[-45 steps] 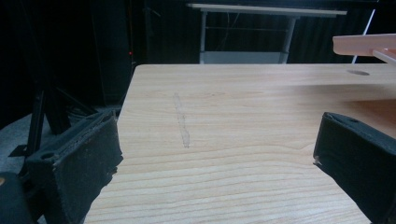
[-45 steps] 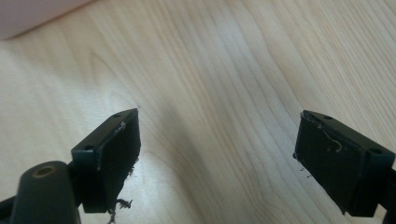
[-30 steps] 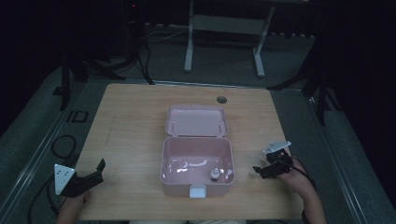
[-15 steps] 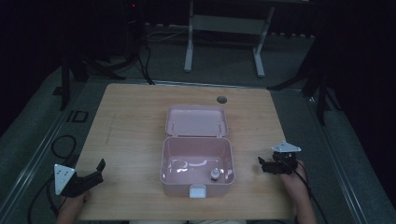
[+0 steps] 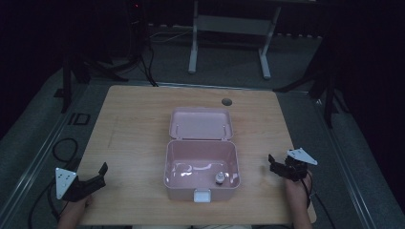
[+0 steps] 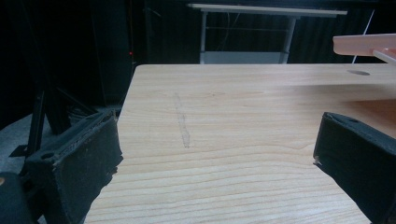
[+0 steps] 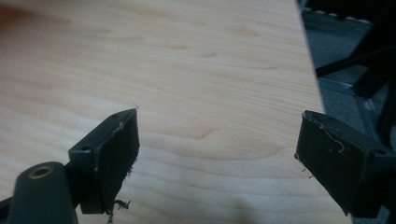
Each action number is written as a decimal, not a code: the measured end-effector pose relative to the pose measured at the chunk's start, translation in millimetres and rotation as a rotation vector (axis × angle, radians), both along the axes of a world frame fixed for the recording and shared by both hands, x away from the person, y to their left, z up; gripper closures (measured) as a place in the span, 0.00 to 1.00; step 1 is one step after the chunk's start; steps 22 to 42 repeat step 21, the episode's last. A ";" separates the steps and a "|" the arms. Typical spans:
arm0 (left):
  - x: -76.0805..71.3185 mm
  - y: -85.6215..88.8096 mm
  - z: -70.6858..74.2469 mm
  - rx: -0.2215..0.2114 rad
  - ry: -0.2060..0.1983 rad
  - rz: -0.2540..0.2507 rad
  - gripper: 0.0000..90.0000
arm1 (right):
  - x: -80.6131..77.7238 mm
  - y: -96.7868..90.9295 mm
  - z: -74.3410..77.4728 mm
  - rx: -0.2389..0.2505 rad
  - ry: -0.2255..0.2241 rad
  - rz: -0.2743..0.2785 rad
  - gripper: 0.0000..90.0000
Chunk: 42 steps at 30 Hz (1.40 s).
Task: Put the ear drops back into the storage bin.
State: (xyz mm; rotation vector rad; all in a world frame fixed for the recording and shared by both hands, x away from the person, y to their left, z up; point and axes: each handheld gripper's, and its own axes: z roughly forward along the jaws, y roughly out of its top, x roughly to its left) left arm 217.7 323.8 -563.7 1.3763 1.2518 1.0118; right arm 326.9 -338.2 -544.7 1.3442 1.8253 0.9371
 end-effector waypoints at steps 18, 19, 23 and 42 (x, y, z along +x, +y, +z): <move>0.0 0.2 0.0 -0.001 0.000 -0.001 0.01 | -6.4 -6.2 -2.8 0.064 -0.070 -0.045 0.14; 0.0 0.2 0.0 -0.001 0.000 -0.001 0.01 | -6.4 -5.9 -3.0 0.061 -0.070 -0.045 0.14; 0.0 0.2 0.0 -0.001 0.000 -0.002 0.01 | -6.4 -5.9 -3.0 0.066 -0.069 -0.038 0.15; 0.0 0.2 0.0 -0.001 0.000 -0.002 0.01 | -6.4 -5.9 -3.0 0.066 -0.069 -0.038 0.15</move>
